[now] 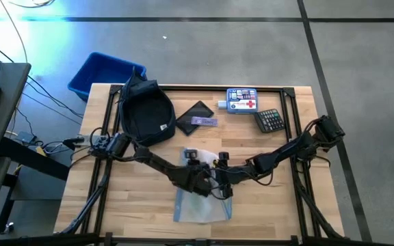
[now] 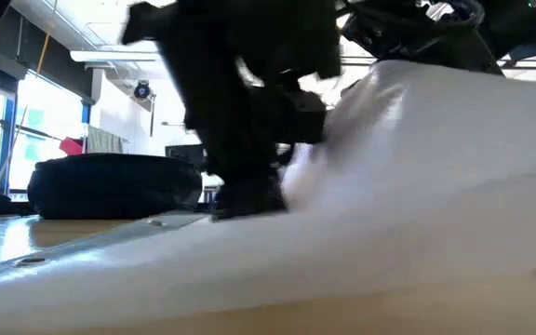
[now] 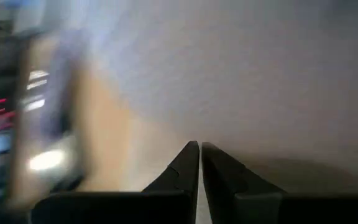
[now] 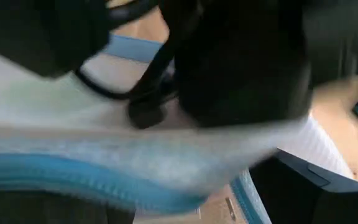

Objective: Unpack backpack
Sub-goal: Remove the pink charger adapter from the transparent zipper bag

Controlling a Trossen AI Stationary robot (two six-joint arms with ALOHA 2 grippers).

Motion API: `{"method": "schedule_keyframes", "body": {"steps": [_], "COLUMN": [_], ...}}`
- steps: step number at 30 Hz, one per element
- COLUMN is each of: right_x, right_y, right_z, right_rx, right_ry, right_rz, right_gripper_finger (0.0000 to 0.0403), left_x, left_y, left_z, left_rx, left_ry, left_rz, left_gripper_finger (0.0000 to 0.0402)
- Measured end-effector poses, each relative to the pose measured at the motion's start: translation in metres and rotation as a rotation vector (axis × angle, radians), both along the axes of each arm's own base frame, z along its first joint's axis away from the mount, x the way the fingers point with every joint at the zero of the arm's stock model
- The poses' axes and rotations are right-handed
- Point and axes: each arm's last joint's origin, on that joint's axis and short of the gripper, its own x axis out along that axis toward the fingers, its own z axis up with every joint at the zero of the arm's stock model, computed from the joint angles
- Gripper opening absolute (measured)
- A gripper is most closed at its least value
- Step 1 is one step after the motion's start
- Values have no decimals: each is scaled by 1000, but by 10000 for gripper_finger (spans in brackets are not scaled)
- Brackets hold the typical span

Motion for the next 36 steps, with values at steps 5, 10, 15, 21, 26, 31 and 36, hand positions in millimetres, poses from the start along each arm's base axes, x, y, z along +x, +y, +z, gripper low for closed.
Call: {"method": "schedule_keyframes", "body": {"steps": [5, 10, 15, 21, 26, 31, 36], "right_x": [-1, -10, -23, -16, -13, -11, -8], "right_y": [2, -2, -7, -5, -10, -22, -38], "right_z": [-1, -6, -12, -15, -15, -16, -21], "right_rx": [3, -51, -16, -14, -24, -47, -6], "right_ry": [14, 118, 269, 220, 203, 222, 286], "right_rz": [18, 2, -85, -83, -92, -121, -136], "right_gripper_finger": [254, 254, 254, 254, 257, 257, 257], "left_x": [11, 1, -4, -5, -4, -2, -2], "left_y": [-15, -13, -12, -12, -12, -12, -12], "left_z": [-2, -5, -6, -6, -6, -6, -6], "left_rx": [-35, -22, -4, -8, -12, -17, -21], "left_ry": [-85, -28, 2, 3, -9, -17, -22], "left_rz": [-166, -105, -75, -71, -75, -81, -81], "left_gripper_finger": [0, 0, 0, 0, 0, 0, 0]}}
